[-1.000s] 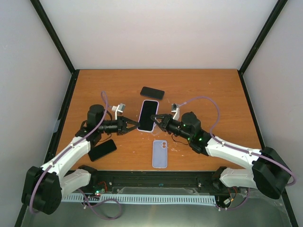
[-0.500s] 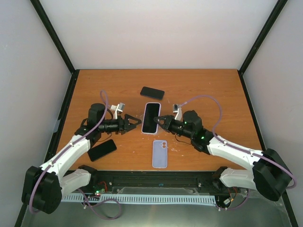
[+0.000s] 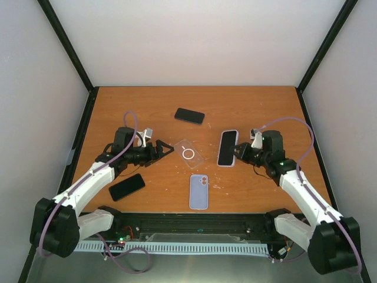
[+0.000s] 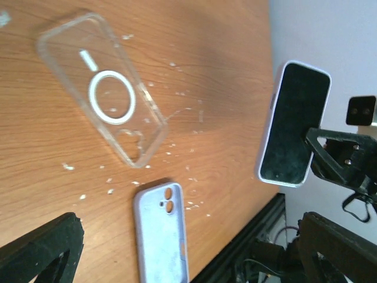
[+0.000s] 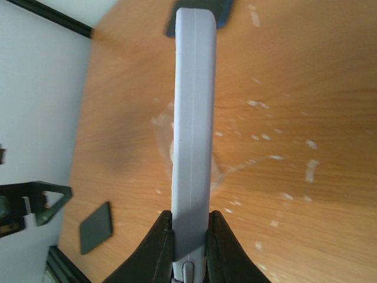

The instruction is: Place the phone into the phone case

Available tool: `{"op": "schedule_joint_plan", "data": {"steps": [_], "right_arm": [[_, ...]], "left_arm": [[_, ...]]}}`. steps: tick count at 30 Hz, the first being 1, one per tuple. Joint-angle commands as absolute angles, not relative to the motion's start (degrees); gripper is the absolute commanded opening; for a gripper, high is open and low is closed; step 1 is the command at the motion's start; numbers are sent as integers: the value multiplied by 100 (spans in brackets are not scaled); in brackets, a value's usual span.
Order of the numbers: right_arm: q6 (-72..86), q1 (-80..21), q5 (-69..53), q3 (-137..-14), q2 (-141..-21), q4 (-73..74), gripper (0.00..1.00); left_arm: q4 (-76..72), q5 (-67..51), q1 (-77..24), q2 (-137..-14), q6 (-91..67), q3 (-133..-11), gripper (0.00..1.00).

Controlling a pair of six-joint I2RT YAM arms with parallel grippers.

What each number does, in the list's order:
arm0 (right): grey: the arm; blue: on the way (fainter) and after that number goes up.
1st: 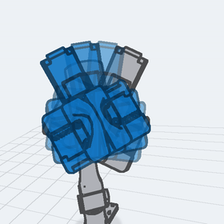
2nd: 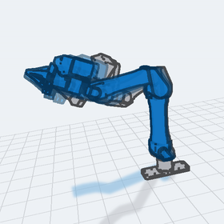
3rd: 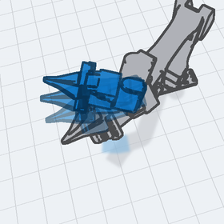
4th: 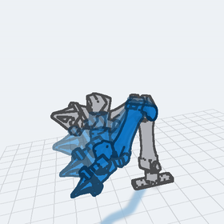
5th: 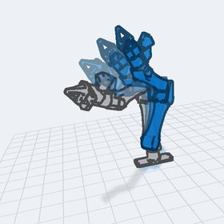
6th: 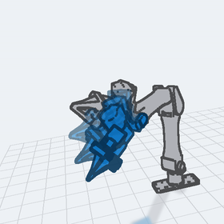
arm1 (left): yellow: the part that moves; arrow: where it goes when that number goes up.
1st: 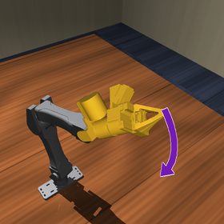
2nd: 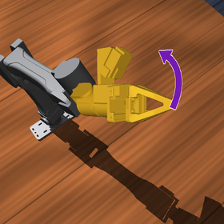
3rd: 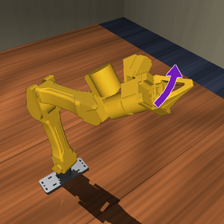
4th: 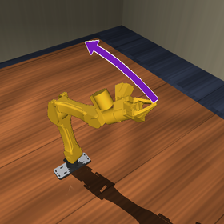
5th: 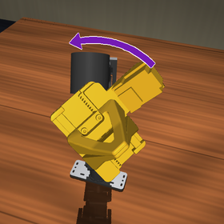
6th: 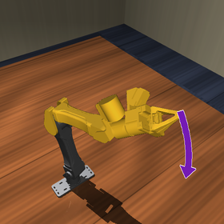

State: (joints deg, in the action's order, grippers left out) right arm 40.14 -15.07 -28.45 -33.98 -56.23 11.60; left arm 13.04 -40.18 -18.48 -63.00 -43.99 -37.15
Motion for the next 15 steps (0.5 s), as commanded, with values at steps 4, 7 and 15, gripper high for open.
{"op": "schedule_joint_plan", "data": {"steps": [4,7,15], "right_arm": [[2752,-460,-4108,-3700,-6644,2060,3],[2610,-207,-4099,-3771,-7011,2064,4],[2340,154,-3741,-3824,-7670,2114,10]], "left_arm": [[1544,-3156,-1700,-6544,-4596,-3804,100],[1478,-3069,-1593,-6566,-4753,-3713,99],[1664,-2716,-1405,-6685,-4727,-3646,99]]}}
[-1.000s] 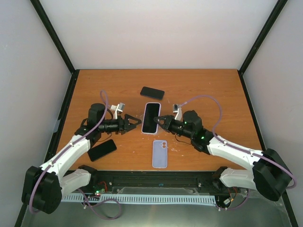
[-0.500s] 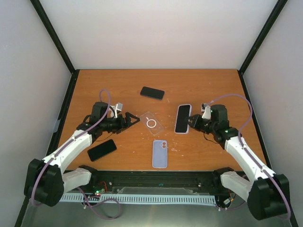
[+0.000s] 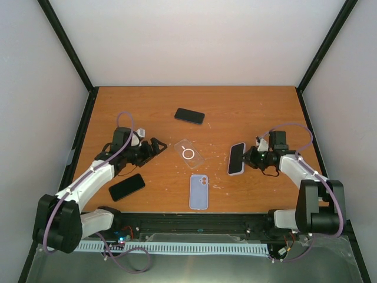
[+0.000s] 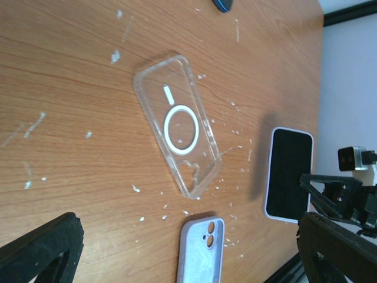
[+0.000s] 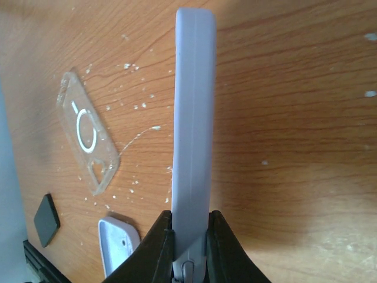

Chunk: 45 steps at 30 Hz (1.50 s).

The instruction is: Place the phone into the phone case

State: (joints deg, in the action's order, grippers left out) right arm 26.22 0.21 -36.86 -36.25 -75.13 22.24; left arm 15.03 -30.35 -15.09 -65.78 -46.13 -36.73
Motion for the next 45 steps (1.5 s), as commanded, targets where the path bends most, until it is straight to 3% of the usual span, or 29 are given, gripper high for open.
{"op": "schedule_joint_plan", "data": {"steps": [1,6,11,26,35,45], "right_arm": [[2334,170,-3665,-3823,-7748,2110,11],[2417,180,-3287,-3819,-7978,2068,16],[2571,185,-2925,-3815,-7956,2138,30],[2989,176,-2436,-3777,-6975,2652,98],[3267,141,-2914,-3599,-6078,2656,100],[3459,-299,-2889,-3306,-5911,2474,99]], "left_arm": [[1678,-2700,-1377,-6702,-4759,-3628,100],[1927,-2261,-1239,-6792,-5199,-3542,99],[2128,-1795,-1051,-6723,-5418,-3398,99],[3643,-794,278,-6420,-6379,-3541,99],[4307,334,1301,-5798,-6475,-3349,100],[4230,315,1714,-6086,-6528,-2982,99]]}}
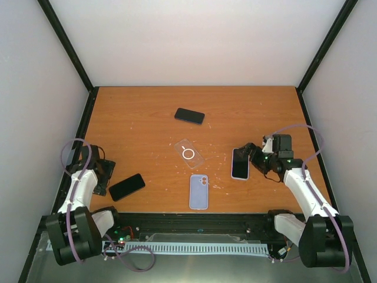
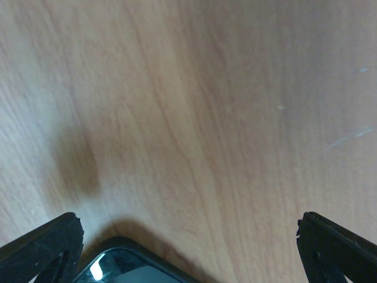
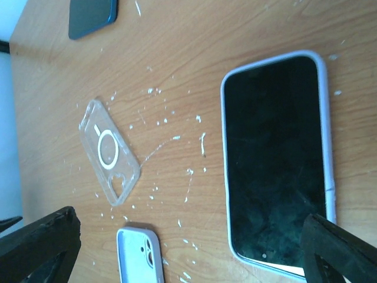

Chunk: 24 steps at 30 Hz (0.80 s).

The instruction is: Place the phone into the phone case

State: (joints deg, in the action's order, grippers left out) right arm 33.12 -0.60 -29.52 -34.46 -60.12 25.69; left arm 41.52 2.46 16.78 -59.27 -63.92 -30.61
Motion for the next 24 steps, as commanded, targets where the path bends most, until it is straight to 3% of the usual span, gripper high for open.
{"op": "schedule_joint_plan", "data": {"steps": [1,3,5,10,14,24], "right_arm": [[3461,-375,-2826,-3253,-5915,2453,98],[3543,-456,-2769,-3103,-5931,2337,93],[3626,-479,-2844,-2870,-5936,2110,80],[3746,-475,-2790,-2602,-6131,1764,34],[3778,-475,-2509,-2500,-6327,1694,5],[3893,-475,-1690,-2136,-6767,1614,3]], "left_arm": [[4215,240,1713,-6136,-6537,-2949,100],[4166,127,1714,-6156,-6564,-2877,99],[4141,77,1714,-6116,-6572,-2811,99],[4160,-45,1714,-6023,-6568,-2718,99],[4218,-278,1707,-5976,-6619,-2661,100],[4486,-944,1675,-5850,-6804,-2426,99]]}}
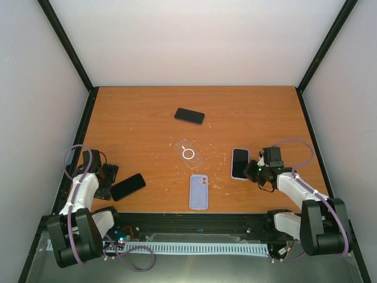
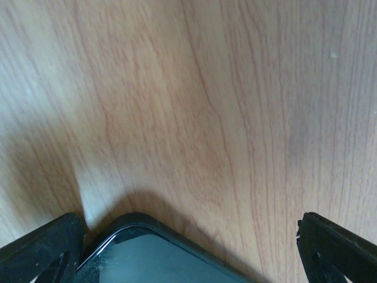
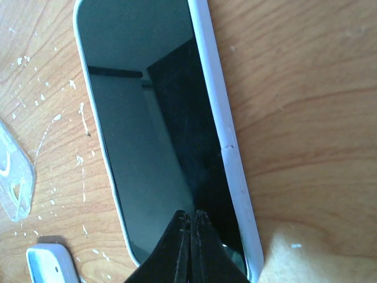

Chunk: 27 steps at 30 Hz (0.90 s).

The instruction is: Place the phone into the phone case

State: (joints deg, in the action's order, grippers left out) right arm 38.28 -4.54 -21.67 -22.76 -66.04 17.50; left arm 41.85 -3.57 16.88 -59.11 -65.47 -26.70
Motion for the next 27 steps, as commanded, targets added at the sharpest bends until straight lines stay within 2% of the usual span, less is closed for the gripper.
{"op": "schedule_joint_plan", "data": {"steps": [1,7,16,22,27], "right_arm": [[3896,-475,-1667,-2118,-6828,1589,3],[3887,-509,-1415,-2091,-6916,1639,3],[4019,-724,-2045,-2355,-6337,1695,3],[4098,-1030,-2237,-2510,-5738,1789,21],[4019,-1037,-2265,-2589,-5362,1977,26]], "left_arm": [[4516,-997,1659,-5819,-6863,-2407,99],[4691,-1367,1275,-5503,-7207,-2461,99],[4752,-1845,575,-5239,-7779,-2407,98],[4282,-1927,-32,-5528,-7819,-2569,93],[3959,-1852,-918,-5947,-8118,-2938,94]]}}
